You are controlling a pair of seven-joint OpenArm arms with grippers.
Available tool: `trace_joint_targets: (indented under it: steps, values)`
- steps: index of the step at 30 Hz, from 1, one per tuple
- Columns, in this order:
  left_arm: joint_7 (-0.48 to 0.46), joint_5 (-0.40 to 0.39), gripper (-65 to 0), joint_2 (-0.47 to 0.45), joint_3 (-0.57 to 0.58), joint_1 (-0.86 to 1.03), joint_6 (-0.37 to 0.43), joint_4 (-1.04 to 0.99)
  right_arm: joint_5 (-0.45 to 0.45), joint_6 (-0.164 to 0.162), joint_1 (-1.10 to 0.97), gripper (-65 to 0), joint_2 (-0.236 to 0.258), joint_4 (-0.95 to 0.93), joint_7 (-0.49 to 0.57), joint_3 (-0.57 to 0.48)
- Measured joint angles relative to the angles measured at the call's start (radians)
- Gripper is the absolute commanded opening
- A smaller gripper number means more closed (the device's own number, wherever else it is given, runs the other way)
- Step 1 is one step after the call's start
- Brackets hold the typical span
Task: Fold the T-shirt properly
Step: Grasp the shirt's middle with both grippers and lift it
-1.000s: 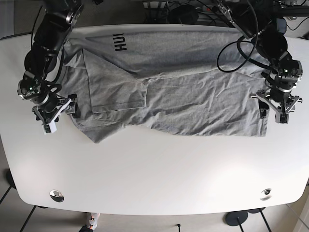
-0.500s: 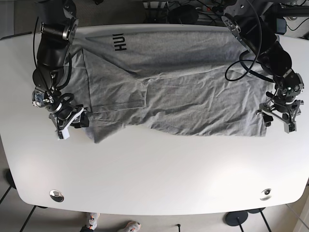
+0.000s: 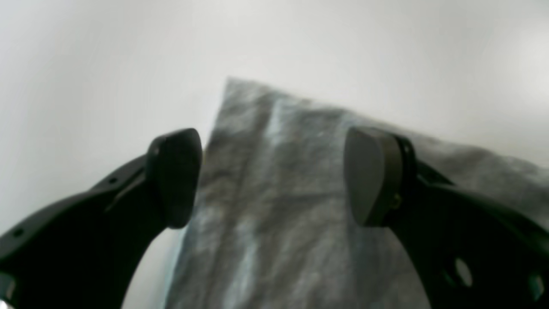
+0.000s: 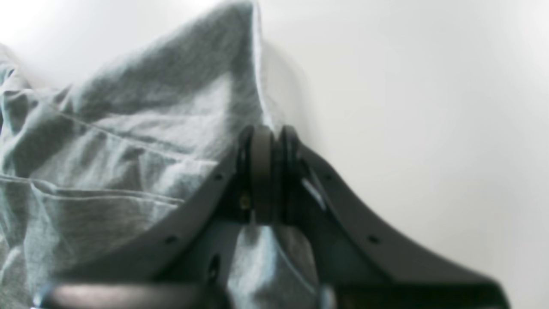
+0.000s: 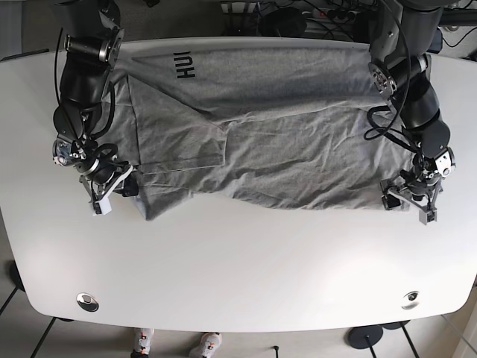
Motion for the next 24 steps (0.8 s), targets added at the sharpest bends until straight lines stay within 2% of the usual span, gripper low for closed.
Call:
trace_joint_targets:
  steps: [2, 4, 5, 6, 9, 13, 14, 16, 20, 22, 24]
  values:
    - [-0.014, -0.007, -21.4, -0.003, 0.000, -0.006, 0.000, -0.021, 0.000, 0.000, 0.000, -62.8, 0.000, 0.000, 0.000, 0.000]
    - [-0.014, -0.006, -41.0, -0.004, 0.000, -0.008, 0.004, -0.027, 0.000, 0.000, 0.000, -62.8, 0.000, 0.000, 0.000, 0.001]
    - [-0.024, -0.006, -56.4, -0.003, -0.001, -0.005, 0.005, -0.028, 0.000, 0.000, 0.000, -62.9, 0.000, 0.000, 0.000, 0.001]
    - [-0.045, -0.003, -64.3, -0.001, -0.001, -0.003, 0.005, -0.032, 0.000, 0.000, 0.000, -62.9, 0.000, 0.000, 0.000, 0.002]
    - [-0.076, 0.000, -65.0, 0.006, -0.001, 0.003, 0.003, -0.026, 0.000, 0.000, 0.002, -63.1, 0.000, 0.000, 0.000, 0.003]
    - [-0.023, 0.007, -65.0, 0.035, -0.003, 0.038, 0.000, 0.154, -0.008, 0.000, -0.019, -63.1, 0.000, 0.127, -0.043, 0.003]
    - [-0.002, 0.006, -65.0, 0.043, -0.003, 0.048, -0.010, 0.208, -0.005, 0.000, -0.024, -63.1, 0.000, 0.162, -0.062, 0.003]
    - [0.045, 0.000, -65.0, 0.059, -0.003, 0.091, -0.085, 0.332, -0.005, 0.000, -0.056, -63.1, 0.000, 0.263, -0.108, 0.003]
    - [0.181, 0.003, -65.0, 0.117, -0.016, 0.170, -0.146, 0.546, -0.006, 0.001, -0.121, -63.1, -0.004, 0.457, -0.214, 0.007]
    - [0.224, -0.003, -65.0, 0.143, -0.042, 0.206, -0.167, 0.646, 0.001, 0.014, -0.146, -63.1, -0.019, 0.551, -0.257, 0.068]
    - [0.275, 0.003, -65.0, 0.164, -0.074, 0.244, -0.206, 0.738, -0.008, 0.006, -0.169, -63.1, -0.042, 0.636, -0.321, 0.124]
